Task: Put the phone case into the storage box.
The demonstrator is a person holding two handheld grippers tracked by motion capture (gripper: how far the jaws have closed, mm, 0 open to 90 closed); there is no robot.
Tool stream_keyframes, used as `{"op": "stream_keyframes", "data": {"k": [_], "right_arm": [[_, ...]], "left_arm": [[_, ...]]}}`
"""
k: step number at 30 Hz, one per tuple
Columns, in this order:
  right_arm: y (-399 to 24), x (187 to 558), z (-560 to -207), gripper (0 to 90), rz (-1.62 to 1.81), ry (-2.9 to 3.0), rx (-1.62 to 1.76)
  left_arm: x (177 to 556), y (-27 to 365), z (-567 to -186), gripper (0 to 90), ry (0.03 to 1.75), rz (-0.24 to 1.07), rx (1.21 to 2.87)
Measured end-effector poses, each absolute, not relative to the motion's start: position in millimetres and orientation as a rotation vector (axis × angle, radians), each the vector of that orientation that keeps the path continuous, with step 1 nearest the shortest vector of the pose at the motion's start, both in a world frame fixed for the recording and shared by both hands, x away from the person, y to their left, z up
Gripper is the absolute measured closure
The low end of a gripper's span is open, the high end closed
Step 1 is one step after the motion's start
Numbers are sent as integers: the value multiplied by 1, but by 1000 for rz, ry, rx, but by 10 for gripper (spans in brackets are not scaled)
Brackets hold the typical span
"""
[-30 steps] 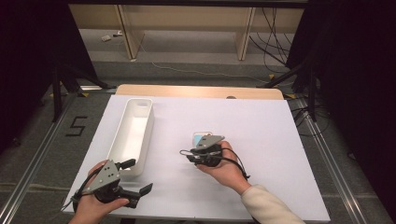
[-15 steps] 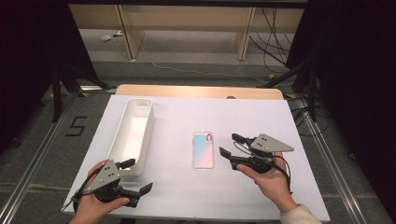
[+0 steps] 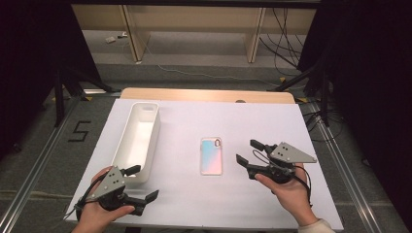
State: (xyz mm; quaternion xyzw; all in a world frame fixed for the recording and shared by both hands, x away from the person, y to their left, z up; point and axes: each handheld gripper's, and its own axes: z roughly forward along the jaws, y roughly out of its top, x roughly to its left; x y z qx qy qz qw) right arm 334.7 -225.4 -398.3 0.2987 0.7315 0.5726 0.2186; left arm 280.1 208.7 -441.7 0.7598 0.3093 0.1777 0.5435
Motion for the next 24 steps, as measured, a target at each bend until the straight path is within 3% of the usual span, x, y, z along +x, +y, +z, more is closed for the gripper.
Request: {"op": "stream_keyframes", "data": {"k": [24], "right_arm": [[-198, 362, -391, 303, 1509, 2117, 736]], "left_arm": [[280, 209, -442, 9, 739, 422, 1804]]}}
